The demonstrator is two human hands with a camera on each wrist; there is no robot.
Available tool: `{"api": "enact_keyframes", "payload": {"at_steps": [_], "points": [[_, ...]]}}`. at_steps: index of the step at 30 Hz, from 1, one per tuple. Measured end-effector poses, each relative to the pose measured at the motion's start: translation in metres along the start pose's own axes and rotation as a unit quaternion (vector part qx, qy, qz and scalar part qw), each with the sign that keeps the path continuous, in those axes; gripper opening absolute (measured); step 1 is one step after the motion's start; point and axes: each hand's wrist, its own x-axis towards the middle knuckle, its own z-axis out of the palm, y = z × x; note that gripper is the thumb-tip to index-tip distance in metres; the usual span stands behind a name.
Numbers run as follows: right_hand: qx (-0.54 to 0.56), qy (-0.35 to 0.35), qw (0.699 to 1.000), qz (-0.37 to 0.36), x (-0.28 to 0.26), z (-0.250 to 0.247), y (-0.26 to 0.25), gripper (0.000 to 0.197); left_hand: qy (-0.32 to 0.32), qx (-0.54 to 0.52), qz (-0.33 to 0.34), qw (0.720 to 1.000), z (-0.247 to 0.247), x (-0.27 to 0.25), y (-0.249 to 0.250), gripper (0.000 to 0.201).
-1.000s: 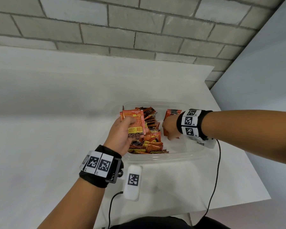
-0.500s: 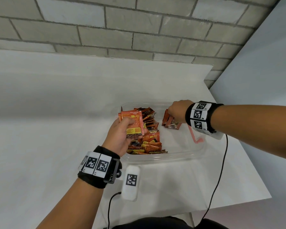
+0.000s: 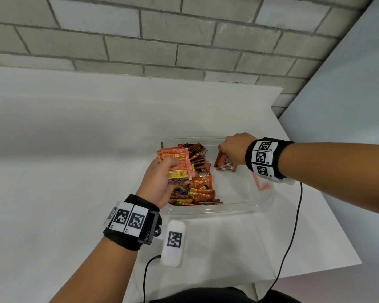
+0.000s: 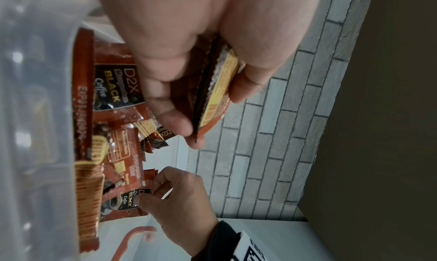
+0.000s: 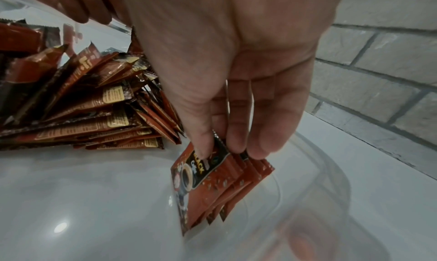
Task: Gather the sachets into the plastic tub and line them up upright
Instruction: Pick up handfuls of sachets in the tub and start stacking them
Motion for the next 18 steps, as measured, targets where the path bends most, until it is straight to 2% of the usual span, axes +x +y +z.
{"api": "enact_keyframes", "payload": {"at_steps": [13, 16, 18], "points": [[0.048, 0.041, 0.998, 0.028, -0.008, -0.004, 0.008, 0.016, -0.011, 0.007, 0.007, 1.000, 0.000, 0.001, 0.000, 0.015], [0.141, 0.048, 0.988, 0.029, -0.020, -0.014, 0.019, 0.018, -0.012, 0.021, 0.013, 1.000, 0.003, 0.002, 0.000, 0.017], [0.287, 0.080, 0.954, 0.020, -0.033, -0.020, 0.025, 0.022, -0.016, 0.039, 0.020, 0.999, 0.007, 0.002, 0.001, 0.017]]}}
